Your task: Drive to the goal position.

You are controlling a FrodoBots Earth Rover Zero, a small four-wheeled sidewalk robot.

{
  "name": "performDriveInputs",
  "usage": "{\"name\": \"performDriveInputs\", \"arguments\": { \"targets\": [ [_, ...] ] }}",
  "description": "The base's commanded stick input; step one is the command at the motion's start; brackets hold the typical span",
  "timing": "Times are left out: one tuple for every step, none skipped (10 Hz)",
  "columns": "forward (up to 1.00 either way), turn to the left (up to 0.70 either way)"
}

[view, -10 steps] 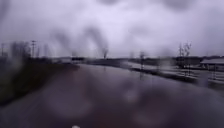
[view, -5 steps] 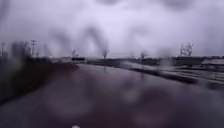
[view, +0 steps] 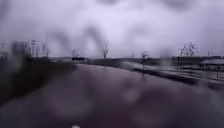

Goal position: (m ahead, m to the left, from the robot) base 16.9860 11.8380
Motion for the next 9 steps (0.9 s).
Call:
{"name": "performDriveInputs", "arguments": {
  "targets": [
    [0.70,0.20],
    [0.70,0.30],
    [0.70,0.34],
    [0.70,0.11],
    [0.70,0.00],
    [0.70,0.00],
    [0.70,0.00],
    [0.70,0.00],
    [0.70,0.00]
  ]
}}
